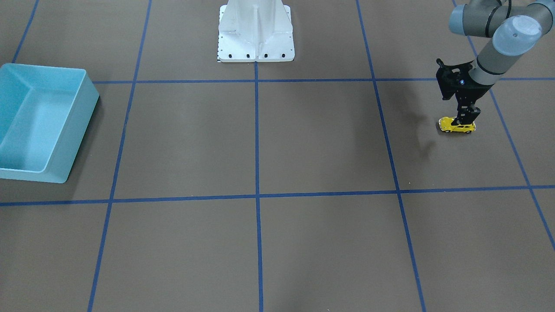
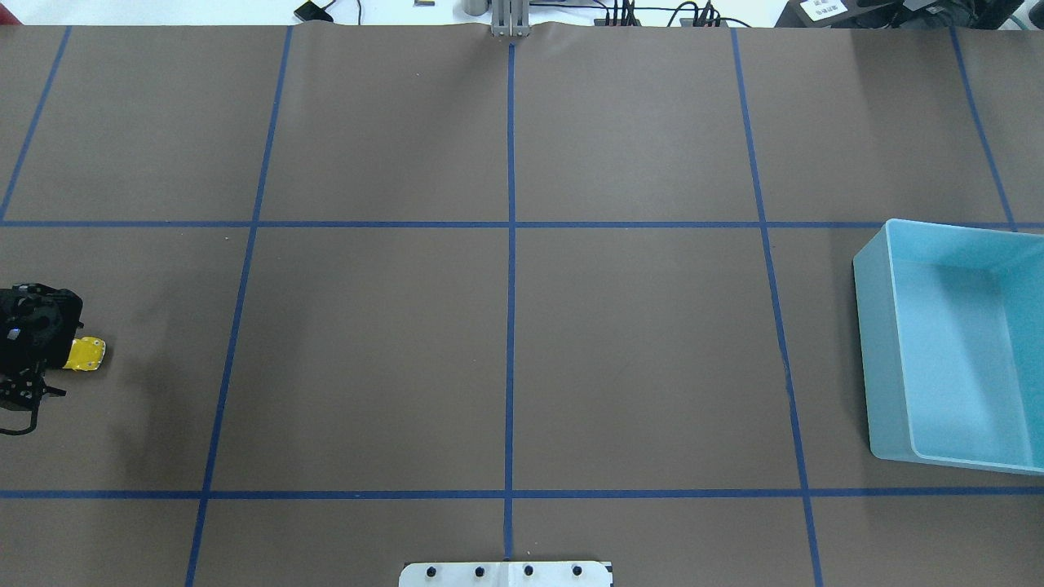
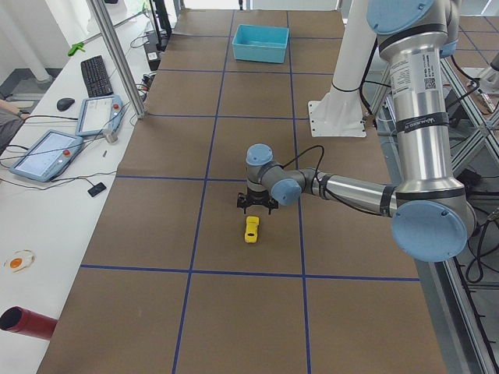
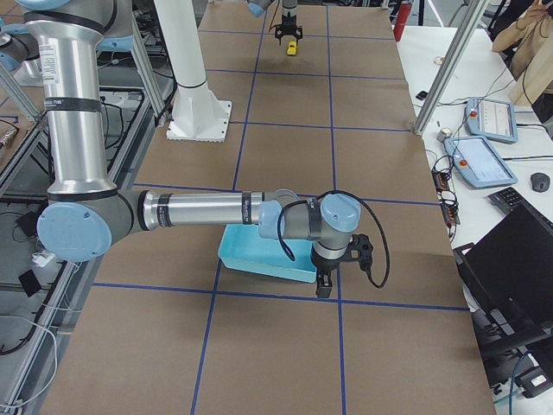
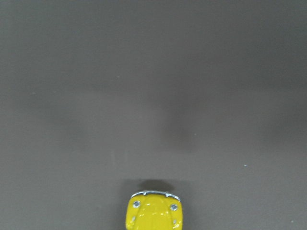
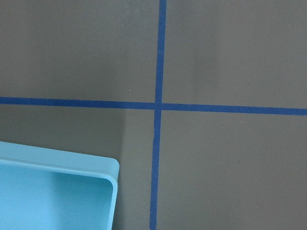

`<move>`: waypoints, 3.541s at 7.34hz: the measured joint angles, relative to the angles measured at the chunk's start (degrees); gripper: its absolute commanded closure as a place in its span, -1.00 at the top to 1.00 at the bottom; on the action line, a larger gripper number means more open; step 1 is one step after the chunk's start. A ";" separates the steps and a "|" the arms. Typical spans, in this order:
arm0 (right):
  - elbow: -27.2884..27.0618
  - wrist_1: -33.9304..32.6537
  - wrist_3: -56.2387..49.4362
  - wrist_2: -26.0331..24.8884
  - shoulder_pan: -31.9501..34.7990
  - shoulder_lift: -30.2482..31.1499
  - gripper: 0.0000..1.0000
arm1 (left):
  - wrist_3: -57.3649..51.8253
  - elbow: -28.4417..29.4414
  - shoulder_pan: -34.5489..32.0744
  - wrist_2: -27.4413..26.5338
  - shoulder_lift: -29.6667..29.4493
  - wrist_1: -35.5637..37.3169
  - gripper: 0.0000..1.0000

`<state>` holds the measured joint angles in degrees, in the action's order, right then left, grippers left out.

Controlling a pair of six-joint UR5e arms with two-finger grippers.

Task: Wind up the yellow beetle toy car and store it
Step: 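Close the left gripper on the yellow car's body, then press the car down and drag it backward with the left gripper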

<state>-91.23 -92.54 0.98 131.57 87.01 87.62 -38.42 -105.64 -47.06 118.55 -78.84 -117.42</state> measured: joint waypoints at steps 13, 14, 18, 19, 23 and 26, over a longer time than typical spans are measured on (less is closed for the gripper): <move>0.07 0.01 0.22 0.00 0.00 0.18 1.00 | -0.07 4.76 0.21 0.02 -2.54 -0.09 0.99; 0.09 0.02 0.26 0.00 0.00 0.18 1.00 | -0.07 5.09 0.21 0.02 -2.77 -0.09 0.99; 0.08 0.07 0.33 -0.06 0.00 0.18 1.00 | -0.07 6.33 0.21 0.07 -3.24 -0.09 0.93; 0.04 0.07 0.34 -0.07 0.00 0.18 1.00 | -0.07 6.40 0.21 0.09 -3.36 -0.09 0.93; 0.08 0.08 0.40 -0.11 0.00 0.18 1.00 | -0.07 7.16 0.30 0.10 -3.99 -0.09 0.60; 0.24 0.08 0.42 -0.17 0.00 0.16 1.00 | -0.07 7.35 0.20 0.10 -4.12 -0.09 0.23</move>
<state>-90.99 -92.46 1.40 131.40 87.01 87.79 -38.49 -98.29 -46.85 118.65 -82.96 -117.51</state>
